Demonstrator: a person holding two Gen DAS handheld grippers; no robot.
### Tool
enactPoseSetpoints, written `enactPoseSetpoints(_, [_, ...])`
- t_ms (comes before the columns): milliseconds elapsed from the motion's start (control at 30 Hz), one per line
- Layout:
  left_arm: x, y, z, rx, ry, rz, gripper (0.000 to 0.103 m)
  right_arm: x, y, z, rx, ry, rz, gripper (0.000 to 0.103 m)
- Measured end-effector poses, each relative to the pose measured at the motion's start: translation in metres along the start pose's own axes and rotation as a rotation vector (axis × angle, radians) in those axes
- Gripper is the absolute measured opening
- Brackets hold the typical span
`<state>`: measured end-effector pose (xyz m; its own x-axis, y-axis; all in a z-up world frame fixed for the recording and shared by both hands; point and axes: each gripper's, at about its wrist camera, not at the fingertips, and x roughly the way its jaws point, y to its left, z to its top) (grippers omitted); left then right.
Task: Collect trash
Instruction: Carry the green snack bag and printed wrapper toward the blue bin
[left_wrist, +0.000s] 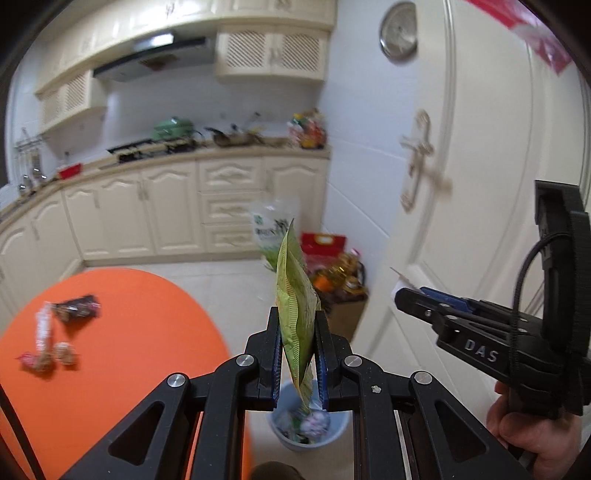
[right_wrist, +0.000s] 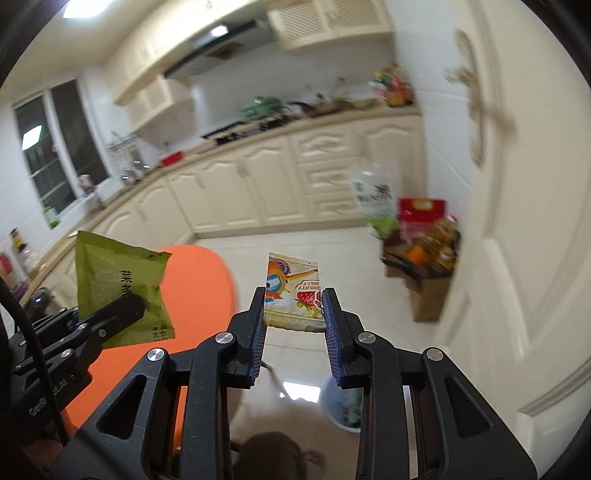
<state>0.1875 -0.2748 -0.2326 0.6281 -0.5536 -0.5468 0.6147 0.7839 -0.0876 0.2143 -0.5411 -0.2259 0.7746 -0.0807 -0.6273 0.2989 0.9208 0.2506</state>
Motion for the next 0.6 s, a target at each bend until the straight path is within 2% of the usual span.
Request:
enactPoseSetpoints(133, [0.033, -0.006, -0.004, 0.009, 0.082, -0.040, 0.011, 0.027, -0.038, -0.010, 0.047, 0.066, -0.035, 0.027])
enactPoseSetpoints(367, [0.103, 0.000, -0.001, 0.016, 0.248, -0.051, 0.011, 0.099, -0.084, -0.042, 0.119, 0.216, -0.037, 0.027])
enactPoseSetpoints(467, [0.149, 0.009, 0.025, 0.014, 0.313, -0.047, 0.011, 0.134, -0.099, -0.056, 0.146, 0.281, -0.028, 0.027])
enactPoseSetpoints(600, [0.190, 0.004, 0.030, 0.020, 0.398, -0.047, 0.012, 0.171, -0.116, -0.073, 0.195, 0.347, -0.015, 0.027])
